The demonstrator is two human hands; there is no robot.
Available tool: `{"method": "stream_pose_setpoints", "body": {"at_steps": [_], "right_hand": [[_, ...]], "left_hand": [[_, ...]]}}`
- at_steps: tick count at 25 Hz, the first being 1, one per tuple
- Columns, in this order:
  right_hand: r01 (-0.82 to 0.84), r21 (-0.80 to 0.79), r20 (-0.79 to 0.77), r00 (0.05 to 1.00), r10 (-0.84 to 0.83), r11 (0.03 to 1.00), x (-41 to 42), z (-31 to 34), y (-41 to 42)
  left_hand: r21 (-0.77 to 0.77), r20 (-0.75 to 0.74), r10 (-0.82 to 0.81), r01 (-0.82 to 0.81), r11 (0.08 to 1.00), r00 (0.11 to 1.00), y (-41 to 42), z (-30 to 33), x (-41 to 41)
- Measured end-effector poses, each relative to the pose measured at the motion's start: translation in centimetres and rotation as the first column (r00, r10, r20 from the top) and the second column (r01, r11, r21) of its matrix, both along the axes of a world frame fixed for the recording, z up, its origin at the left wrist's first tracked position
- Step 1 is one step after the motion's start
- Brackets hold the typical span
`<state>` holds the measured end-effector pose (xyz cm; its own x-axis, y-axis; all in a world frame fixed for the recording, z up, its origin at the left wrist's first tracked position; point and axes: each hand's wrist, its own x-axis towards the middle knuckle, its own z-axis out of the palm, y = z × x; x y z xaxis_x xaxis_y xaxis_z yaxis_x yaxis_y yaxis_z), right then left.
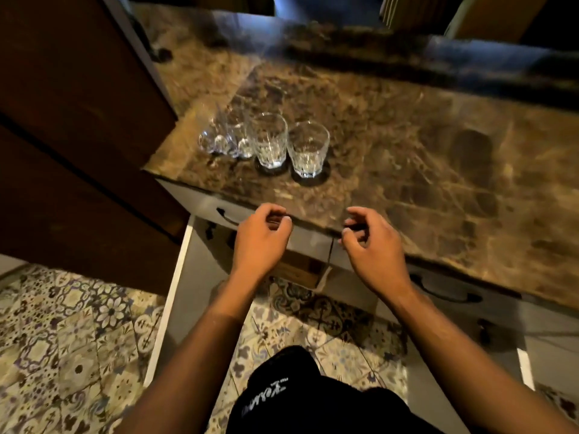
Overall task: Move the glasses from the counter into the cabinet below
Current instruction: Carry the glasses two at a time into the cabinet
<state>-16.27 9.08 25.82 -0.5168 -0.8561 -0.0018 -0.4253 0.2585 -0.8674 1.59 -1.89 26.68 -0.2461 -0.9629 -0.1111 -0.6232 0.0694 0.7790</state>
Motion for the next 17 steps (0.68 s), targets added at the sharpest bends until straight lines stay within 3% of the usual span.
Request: {"method": "stream_pose_setpoints", "body": {"at_steps": [5, 8, 14, 17], "right_hand": [[0.109, -0.096, -0.001, 0.994, -0.110, 0.989, 0.0, 0.9, -7.4], [0.151, -0.059, 0.062, 0.987, -0.147, 0.987, -0.4, 0.1, -10.1], [0.064, -0.052, 0.123, 0.991, -0.058, 0.997, -1.7, -1.0, -12.8], [-0.025, -0.063, 0.152, 0.988, 0.034, 0.998, -2.2, -0.9, -13.7]], "left_hand": [[-0.123, -0.108, 0.068, -0.081, 0.989, 0.992, -7.0, 1.7, -1.6], [-0.077, -0.086, 0.137, -0.144, 0.987, 0.987, -8.9, 1.3, -2.5], [0.022, -0.126, 0.302, -0.302, 0.953, 0.945, -9.4, 0.9, -4.1], [0.020, -0.056, 0.337, -0.337, 0.941, 0.940, -9.7, 1.1, -5.1]]}}
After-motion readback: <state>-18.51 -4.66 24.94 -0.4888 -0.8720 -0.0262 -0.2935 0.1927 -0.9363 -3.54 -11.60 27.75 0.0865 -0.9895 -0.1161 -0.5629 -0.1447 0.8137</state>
